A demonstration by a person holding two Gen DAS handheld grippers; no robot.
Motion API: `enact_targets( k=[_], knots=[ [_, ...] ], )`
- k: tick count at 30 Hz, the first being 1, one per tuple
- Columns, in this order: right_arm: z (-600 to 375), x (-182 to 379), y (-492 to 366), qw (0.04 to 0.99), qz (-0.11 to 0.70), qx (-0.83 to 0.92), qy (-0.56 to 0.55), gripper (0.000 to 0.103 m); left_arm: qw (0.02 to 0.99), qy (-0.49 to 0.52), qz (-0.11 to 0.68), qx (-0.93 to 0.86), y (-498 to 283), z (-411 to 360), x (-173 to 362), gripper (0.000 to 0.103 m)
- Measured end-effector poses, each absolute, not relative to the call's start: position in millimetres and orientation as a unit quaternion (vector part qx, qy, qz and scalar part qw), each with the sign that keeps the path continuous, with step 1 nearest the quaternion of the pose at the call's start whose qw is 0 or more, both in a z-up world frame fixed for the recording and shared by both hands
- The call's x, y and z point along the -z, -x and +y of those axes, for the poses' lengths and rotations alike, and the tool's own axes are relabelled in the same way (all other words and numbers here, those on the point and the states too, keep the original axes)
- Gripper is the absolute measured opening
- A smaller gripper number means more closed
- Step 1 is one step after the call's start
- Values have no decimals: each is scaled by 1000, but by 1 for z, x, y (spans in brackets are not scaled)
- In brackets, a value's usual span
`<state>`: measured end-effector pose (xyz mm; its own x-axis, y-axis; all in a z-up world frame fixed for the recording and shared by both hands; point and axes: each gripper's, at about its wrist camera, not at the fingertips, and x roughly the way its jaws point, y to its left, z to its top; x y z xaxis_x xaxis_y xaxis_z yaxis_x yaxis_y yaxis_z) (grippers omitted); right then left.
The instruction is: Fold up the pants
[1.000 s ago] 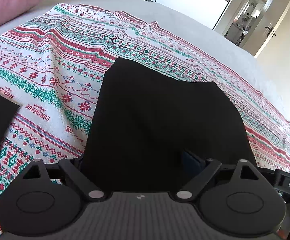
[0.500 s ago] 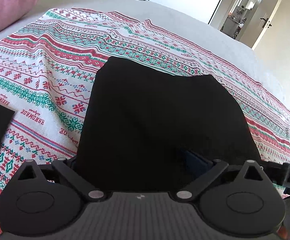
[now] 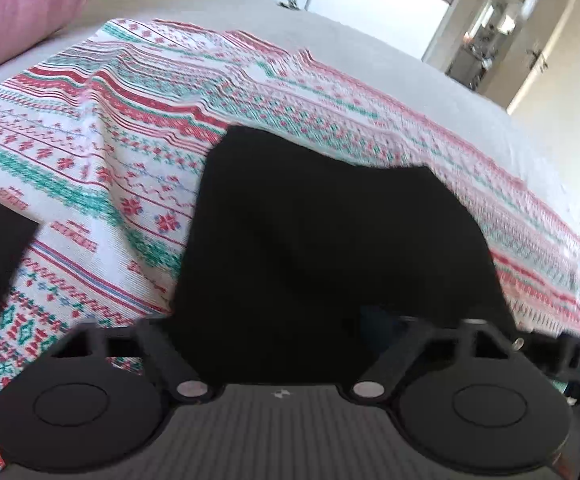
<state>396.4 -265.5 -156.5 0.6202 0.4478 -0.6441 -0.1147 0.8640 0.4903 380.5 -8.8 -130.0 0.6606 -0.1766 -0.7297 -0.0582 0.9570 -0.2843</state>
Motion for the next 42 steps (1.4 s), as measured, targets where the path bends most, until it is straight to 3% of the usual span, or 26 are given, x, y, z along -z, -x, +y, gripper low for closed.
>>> enact_targets(
  k=[1,2,4,12,13,15,17,19,21,22,26,31,34,36,37,38,40,42],
  knots=[
    [-264,155,-395,880,403,-155,-199,78,899,155,409,28,-380,-5,126,50],
    [-262,154,-394,885,403,-143,-186,45,898,164,407,25,-378,-1,123,37],
    [-262,151,-393,886,404,-139,-179,28,898,173,403,30,-377,2,119,29],
    [-255,139,-389,896,387,-137,-167,25,896,190,400,32,-376,6,118,28],
    [-257,138,-390,894,389,-139,-172,25,894,192,403,34,-377,7,119,32],
    [-261,142,-393,886,401,-136,-187,26,883,213,417,33,-382,12,129,58],
    [-268,152,-399,875,419,-123,-211,37,879,237,412,45,-385,20,135,62],
    [-278,161,-401,864,419,-128,-249,35,882,228,412,42,-386,17,131,48],
    [-276,157,-400,869,414,-132,-236,28,884,231,405,39,-385,16,125,23],
    [-271,152,-398,877,406,-136,-217,24,887,227,399,42,-385,14,119,20],
    [-260,118,-387,912,353,-147,-148,14,910,203,353,71,-381,-8,87,17],
    [-300,74,-375,942,280,-126,-135,14,918,239,288,130,-388,-36,55,17],
    [-336,60,-371,951,252,-106,-146,14,909,250,296,156,-403,-67,51,18],
    [-364,64,-378,944,262,-91,-179,16,894,253,343,141,-422,-86,70,30],
    [-378,72,-384,936,275,-81,-202,22,885,261,369,113,-432,-91,86,35],
    [-389,86,-392,929,293,-57,-221,26,881,260,385,82,-440,-93,99,53],
    [-411,124,-407,903,359,36,-234,37,882,236,405,38,-452,-92,123,57],
    [-431,151,-410,875,407,82,-250,36,880,245,406,26,-455,-82,126,57]
  ],
)
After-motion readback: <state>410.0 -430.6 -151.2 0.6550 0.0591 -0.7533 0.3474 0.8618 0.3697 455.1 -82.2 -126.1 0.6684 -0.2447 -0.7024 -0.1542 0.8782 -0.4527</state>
